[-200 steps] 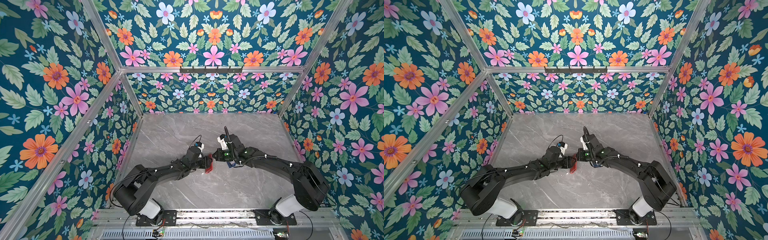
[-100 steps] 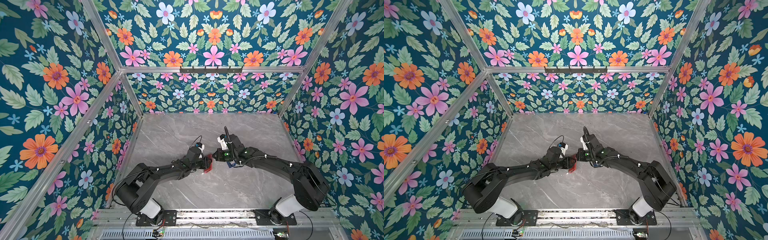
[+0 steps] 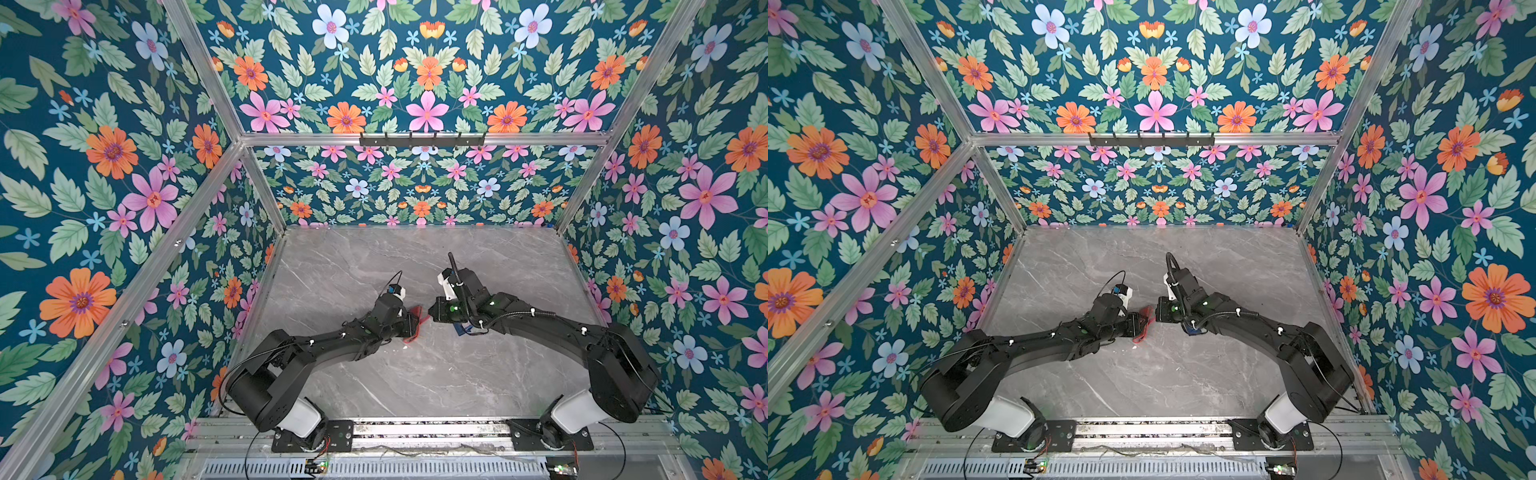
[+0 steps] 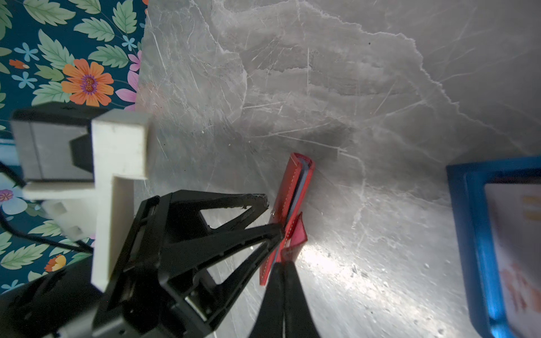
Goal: Insert credit cards into a card holder
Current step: Open the card holder at the center of the table.
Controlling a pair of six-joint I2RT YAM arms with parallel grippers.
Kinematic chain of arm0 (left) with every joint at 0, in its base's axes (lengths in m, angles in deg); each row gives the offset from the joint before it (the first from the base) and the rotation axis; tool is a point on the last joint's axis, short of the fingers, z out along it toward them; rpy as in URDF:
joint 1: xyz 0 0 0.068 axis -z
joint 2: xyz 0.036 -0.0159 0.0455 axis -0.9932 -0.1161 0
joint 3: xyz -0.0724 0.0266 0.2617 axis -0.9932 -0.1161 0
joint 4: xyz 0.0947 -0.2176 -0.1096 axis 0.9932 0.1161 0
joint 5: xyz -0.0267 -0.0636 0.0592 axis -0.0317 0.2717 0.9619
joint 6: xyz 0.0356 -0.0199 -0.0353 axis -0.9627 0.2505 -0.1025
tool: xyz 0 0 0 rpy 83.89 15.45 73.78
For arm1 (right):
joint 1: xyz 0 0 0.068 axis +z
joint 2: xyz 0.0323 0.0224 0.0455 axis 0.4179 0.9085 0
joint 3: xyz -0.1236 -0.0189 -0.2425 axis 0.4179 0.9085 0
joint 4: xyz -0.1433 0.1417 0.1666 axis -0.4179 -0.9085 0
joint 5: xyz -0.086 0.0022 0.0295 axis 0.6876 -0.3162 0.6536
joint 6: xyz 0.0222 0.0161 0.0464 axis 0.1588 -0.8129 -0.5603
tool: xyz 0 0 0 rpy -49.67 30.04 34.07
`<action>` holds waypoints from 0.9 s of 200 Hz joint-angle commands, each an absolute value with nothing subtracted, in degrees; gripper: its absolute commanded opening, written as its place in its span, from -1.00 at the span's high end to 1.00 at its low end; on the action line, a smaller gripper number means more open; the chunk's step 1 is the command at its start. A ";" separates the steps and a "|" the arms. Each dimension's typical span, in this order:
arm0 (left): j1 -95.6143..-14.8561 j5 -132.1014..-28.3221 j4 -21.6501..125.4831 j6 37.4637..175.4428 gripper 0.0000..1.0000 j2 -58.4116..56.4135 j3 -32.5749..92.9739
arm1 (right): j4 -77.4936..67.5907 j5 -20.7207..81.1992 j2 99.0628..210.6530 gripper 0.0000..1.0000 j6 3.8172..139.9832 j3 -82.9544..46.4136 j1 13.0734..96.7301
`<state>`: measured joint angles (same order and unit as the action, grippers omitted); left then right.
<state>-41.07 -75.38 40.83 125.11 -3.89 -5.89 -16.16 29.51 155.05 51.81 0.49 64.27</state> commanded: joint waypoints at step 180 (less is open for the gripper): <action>-41.15 -58.84 51.36 128.95 0.41 -1.70 -7.98 | -20.71 33.76 160.05 1.00 53.82 -2.72 64.28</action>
